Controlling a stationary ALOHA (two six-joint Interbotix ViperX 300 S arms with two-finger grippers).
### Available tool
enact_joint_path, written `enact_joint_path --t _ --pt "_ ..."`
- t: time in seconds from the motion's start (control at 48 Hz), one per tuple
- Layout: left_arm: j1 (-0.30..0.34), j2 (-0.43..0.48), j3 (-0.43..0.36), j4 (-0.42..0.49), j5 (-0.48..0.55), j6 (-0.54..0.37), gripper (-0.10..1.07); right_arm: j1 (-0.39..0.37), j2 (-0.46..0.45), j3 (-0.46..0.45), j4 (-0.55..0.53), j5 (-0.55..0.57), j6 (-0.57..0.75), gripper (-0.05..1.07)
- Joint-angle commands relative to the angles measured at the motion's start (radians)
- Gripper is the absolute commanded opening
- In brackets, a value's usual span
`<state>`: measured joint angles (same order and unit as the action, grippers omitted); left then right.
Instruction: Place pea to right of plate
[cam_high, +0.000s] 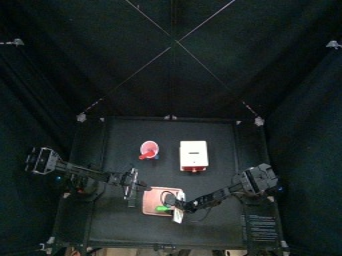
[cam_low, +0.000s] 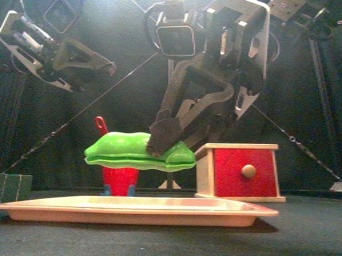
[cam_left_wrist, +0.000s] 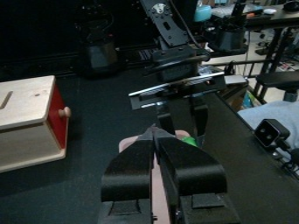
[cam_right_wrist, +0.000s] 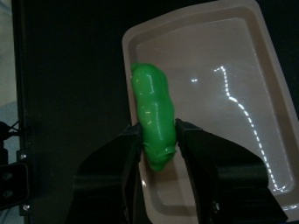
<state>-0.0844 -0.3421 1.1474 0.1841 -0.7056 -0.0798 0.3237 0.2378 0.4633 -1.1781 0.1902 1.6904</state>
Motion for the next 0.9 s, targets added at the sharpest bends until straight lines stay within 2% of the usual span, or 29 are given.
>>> enact_joint_path --t 0.0,0.188,0.354,0.646,0.875 --pt "0.000 -0.009 -0.015 0.002 -0.008 0.000 0.43 0.002 -0.058 -0.005 0.008 0.000 0.002 0.65" --pt "0.006 -0.011 -0.008 0.002 -0.008 0.002 0.43 0.003 -0.132 0.043 0.012 0.002 0.002 0.65" --pt "0.008 -0.011 -0.008 0.002 -0.008 0.000 0.43 0.023 -0.215 0.137 0.044 0.002 0.003 0.65" --pt "0.002 -0.011 -0.005 0.000 -0.008 -0.005 0.43 0.118 -0.359 0.351 0.210 -0.005 0.003 0.65" --pt "0.000 -0.011 -0.005 -0.002 -0.008 -0.003 0.43 0.181 -0.428 0.469 0.334 -0.005 0.005 0.65"
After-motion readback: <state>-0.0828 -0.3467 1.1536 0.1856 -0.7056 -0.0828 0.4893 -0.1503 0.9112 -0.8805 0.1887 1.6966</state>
